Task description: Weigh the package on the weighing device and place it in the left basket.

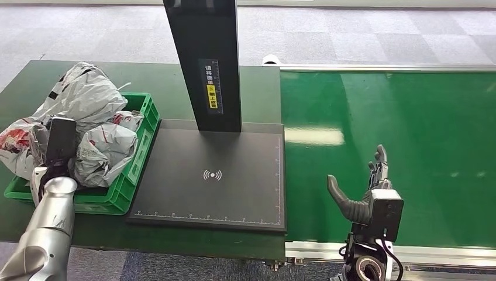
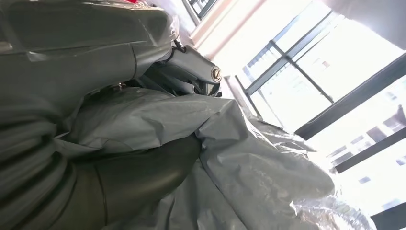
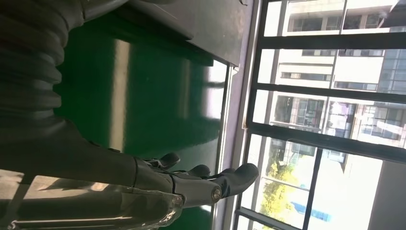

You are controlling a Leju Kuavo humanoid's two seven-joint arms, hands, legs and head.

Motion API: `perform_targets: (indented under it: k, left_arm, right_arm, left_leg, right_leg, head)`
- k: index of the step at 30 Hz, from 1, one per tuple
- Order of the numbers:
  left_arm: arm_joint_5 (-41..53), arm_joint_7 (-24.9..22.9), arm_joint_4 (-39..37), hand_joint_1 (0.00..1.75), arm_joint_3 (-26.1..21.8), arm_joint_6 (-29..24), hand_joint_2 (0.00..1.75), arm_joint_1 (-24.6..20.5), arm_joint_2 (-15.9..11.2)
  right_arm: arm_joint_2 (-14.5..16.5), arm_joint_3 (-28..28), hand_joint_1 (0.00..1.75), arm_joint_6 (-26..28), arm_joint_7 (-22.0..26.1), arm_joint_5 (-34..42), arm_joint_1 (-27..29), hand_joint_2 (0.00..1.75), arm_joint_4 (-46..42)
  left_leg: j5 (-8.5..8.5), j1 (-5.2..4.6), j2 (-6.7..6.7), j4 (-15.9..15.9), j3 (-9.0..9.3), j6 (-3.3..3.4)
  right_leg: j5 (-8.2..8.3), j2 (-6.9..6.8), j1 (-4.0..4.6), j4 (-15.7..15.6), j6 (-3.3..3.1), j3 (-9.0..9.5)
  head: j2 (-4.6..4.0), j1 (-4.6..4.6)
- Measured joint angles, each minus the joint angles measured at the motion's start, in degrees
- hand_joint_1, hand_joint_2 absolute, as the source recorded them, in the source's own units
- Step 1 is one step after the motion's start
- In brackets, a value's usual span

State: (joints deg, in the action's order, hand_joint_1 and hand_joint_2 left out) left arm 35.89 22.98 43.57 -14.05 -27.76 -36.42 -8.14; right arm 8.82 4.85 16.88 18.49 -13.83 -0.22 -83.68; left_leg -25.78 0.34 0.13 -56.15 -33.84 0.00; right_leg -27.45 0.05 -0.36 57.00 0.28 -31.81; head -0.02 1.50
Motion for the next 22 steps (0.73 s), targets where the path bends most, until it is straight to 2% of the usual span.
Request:
perform_targets:
  k: [8, 22]
  left_arm:
    - [1.89, 1.11, -8.85, 1.75, 3.31, 1.7, 1.75, -3.27, -0.53]
    - [1.9, 1.2, -11.55, 1.73, 4.31, 1.73, 1.75, -4.26, -0.82]
  right_arm:
    - [0.02, 0.0, 0.0, -0.1, -0.13, -0.01, -0.26, 1.75, 0.83]
    - [0.03, 0.0, 0.0, -0.12, -0.13, -0.01, -0.29, 1.75, 1.21]
  left_leg:
    - [0.0, 0.01, -0.06, 0.02, 0.0, -0.01]
    - [0.02, 0.01, -0.13, 0.01, 0.11, -0.02]
  right_leg:
    - [-0.04, -0.04, 0.02, 0.0, 0.0, 0.03]
    - [-0.03, -0.1, 0.02, 0.0, 0.01, 0.17]
  head:
    - [0.0, 0.01]
    - [0.0, 0.01]
